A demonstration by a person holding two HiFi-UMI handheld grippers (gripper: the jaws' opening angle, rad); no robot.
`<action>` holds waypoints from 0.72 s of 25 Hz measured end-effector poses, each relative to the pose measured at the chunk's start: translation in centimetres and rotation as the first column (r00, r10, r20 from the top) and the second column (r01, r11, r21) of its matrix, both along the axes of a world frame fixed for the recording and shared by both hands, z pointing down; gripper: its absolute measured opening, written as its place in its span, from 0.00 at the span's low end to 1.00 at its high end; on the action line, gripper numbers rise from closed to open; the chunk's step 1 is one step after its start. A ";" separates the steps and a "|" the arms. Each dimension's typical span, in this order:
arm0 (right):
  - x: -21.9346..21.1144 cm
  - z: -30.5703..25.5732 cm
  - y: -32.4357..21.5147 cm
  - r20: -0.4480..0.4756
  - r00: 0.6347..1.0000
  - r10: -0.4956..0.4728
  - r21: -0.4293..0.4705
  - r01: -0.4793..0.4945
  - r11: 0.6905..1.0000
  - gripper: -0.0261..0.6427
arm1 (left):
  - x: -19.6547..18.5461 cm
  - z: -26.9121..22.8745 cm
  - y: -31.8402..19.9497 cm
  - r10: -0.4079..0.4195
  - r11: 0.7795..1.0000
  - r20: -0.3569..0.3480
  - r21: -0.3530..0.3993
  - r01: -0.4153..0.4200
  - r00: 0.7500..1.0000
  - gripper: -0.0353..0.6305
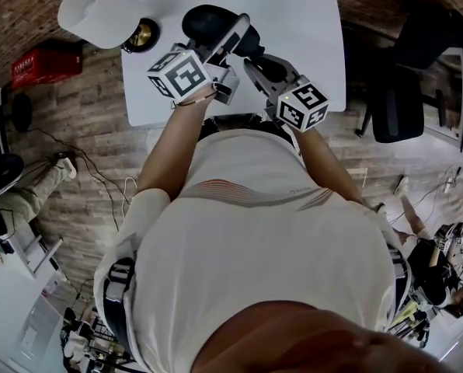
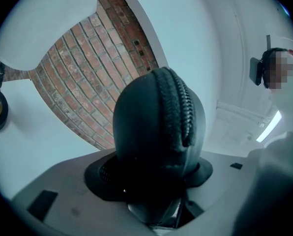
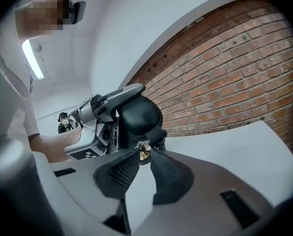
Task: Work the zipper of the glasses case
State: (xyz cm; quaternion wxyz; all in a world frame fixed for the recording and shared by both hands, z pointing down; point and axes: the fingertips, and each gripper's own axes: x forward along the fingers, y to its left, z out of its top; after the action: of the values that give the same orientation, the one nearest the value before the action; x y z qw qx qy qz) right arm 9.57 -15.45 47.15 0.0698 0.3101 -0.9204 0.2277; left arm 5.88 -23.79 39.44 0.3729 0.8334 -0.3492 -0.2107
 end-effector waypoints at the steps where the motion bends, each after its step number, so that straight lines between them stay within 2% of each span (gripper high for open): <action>1: -0.1 0.0 -0.1 -0.002 1.000 0.001 0.003 -0.001 1.000 0.22 | 0.0 0.0 0.0 0.001 1.000 0.001 -0.001 -0.001 1.000 0.46; 6: 0.0 0.0 -0.3 -0.019 1.000 0.008 0.007 -0.007 1.000 0.12 | 0.0 0.0 -0.1 0.000 1.000 0.011 0.006 0.000 1.000 0.46; 10: 0.0 0.1 -0.4 -0.044 0.999 0.005 0.018 -0.004 1.000 0.12 | -0.2 0.1 -0.1 -0.015 1.000 0.024 0.014 0.015 1.000 0.46; 14: 0.0 0.5 -0.7 -0.070 0.997 0.008 0.012 -0.008 1.000 0.12 | -0.2 0.0 0.1 -0.029 0.998 0.094 0.053 0.024 0.995 0.45; 18: 0.3 1.0 -0.7 -0.055 0.998 0.016 -0.010 -0.017 1.000 0.12 | 0.6 -0.2 0.7 -0.013 0.995 0.151 0.101 -0.003 0.988 0.45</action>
State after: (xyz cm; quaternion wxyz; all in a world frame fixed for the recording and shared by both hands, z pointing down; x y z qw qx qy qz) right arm 9.88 -16.10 48.16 0.0948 0.3235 -0.9143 0.2246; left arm 6.49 -23.06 39.25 0.3022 0.8639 -0.3676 -0.1649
